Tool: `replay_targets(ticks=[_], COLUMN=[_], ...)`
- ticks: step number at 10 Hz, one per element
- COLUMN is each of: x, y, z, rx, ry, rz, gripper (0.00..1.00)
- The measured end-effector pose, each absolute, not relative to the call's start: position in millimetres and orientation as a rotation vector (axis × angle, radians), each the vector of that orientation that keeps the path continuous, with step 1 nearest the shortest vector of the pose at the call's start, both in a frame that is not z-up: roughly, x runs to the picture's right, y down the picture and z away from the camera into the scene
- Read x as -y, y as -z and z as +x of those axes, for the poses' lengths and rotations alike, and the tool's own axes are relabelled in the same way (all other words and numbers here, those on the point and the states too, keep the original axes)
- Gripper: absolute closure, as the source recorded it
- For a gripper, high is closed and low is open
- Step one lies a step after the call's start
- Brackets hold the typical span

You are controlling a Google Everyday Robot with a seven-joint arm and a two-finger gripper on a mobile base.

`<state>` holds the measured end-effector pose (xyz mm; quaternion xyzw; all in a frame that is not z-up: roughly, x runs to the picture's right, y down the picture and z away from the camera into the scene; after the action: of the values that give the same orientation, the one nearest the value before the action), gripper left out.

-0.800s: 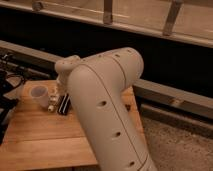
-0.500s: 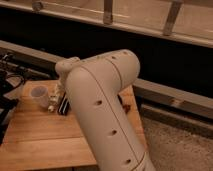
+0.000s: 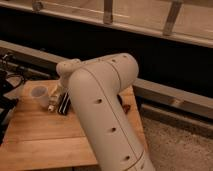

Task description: Place the eraser in the ceramic cup

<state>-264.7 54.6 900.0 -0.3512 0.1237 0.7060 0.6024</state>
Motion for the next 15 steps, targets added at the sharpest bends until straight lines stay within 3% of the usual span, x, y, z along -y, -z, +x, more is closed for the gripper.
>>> replay_targets(ticks=[7,15], x=[-42.7,-73.1], y=[-894.6,-931.0], z=[-218.1,-226.1], rx=[-0.355,-0.546], ry=[-1.695,-1.543], rz=[-0.711,-0.643], gripper=[0.2,0.2])
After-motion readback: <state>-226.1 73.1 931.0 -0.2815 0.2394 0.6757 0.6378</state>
